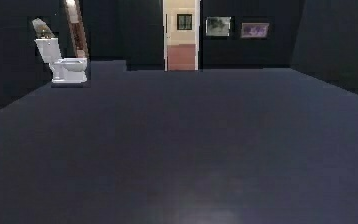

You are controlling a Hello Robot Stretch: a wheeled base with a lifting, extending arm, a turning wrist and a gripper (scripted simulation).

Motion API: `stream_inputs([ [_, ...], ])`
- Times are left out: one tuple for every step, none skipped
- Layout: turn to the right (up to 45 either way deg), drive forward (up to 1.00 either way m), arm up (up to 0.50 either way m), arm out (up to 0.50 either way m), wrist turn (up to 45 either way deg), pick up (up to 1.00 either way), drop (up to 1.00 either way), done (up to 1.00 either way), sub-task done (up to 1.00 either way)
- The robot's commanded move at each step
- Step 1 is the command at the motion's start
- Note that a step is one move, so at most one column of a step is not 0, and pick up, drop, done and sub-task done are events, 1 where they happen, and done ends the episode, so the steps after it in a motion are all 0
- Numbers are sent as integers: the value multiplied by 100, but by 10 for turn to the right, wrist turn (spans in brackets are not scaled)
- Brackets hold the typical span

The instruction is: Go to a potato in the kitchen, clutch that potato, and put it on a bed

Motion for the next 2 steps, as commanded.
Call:
stream_inputs([
  [0, 100, 0, 0, 0, 0, 0, 0, 0],
  [0, 100, 0, 0, 0, 0, 0, 0, 0],
])
